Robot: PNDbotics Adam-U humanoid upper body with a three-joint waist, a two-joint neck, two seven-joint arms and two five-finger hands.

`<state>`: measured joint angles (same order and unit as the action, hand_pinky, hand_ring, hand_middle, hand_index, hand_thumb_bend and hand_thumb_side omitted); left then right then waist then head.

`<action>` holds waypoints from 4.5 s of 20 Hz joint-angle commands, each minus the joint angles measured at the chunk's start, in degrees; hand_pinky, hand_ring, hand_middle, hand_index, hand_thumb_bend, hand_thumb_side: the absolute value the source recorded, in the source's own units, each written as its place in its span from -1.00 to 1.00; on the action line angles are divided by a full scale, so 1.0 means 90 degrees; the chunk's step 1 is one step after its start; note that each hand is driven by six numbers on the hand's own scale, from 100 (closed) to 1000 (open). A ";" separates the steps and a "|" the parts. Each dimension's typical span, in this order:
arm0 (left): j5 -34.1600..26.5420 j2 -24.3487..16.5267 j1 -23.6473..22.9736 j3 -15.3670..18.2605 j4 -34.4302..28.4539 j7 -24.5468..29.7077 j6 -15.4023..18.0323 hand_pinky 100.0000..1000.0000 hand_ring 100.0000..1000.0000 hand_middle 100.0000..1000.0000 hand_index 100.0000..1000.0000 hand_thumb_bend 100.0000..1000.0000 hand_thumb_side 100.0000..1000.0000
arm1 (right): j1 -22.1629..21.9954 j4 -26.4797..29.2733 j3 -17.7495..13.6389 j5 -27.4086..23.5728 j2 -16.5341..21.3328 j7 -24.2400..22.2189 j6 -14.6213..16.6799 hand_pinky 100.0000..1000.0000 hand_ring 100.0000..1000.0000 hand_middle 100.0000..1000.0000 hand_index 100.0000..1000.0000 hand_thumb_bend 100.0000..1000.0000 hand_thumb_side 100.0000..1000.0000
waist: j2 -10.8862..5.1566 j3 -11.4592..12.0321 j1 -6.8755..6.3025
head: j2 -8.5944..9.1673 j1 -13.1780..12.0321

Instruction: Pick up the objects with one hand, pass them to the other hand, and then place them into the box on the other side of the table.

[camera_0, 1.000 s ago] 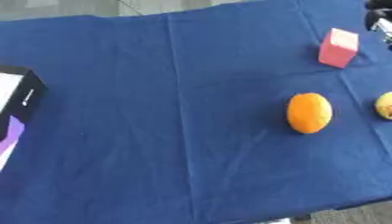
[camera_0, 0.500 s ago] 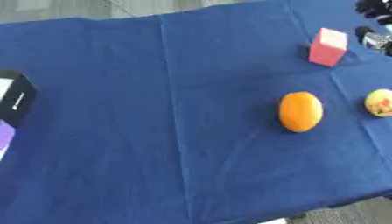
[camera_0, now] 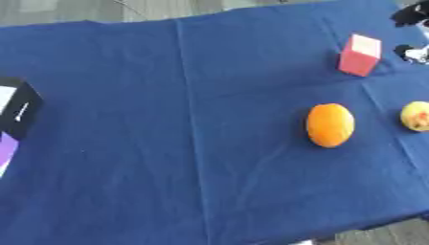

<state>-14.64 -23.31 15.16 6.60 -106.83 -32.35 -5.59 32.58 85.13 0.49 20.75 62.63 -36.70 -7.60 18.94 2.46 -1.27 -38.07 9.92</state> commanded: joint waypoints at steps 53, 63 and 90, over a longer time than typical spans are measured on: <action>-0.0031 -0.0218 0.0316 -0.0031 -0.0227 -0.0003 -0.0071 0.48 0.42 0.47 0.78 -0.51 0.79 | 0.0064 -0.1061 -0.0455 0.1096 0.0043 0.1063 -0.0387 1.00 1.00 0.89 1.00 -0.62 -0.77 | 0.0646 0.0665 0.0122 | 0.0734 0.0699; -0.0040 -0.0195 0.0322 -0.0037 -0.0232 -0.0014 -0.0070 0.48 0.42 0.47 0.78 -0.52 0.79 | 0.0069 -0.1206 -0.0468 0.1187 0.0006 0.1024 -0.0397 1.00 0.98 0.85 1.00 -0.65 -0.78 | 0.0721 0.0655 0.0085 | 0.0742 0.0703; 0.0076 -0.0454 0.0161 -0.0038 -0.0264 0.0022 -0.0128 0.49 0.41 0.46 0.76 -0.53 0.76 | -0.0429 0.0925 -0.0339 -0.1291 -0.0296 0.3447 -0.1803 0.66 0.18 -0.21 0.01 -1.00 -1.00 | 0.0339 0.0345 0.0000 | 0.0361 0.0541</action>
<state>-14.38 -25.06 16.49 5.93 -108.00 -32.27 -6.63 28.39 90.39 -2.01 12.14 58.79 -6.77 -22.52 23.41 5.53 -1.37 -34.57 15.19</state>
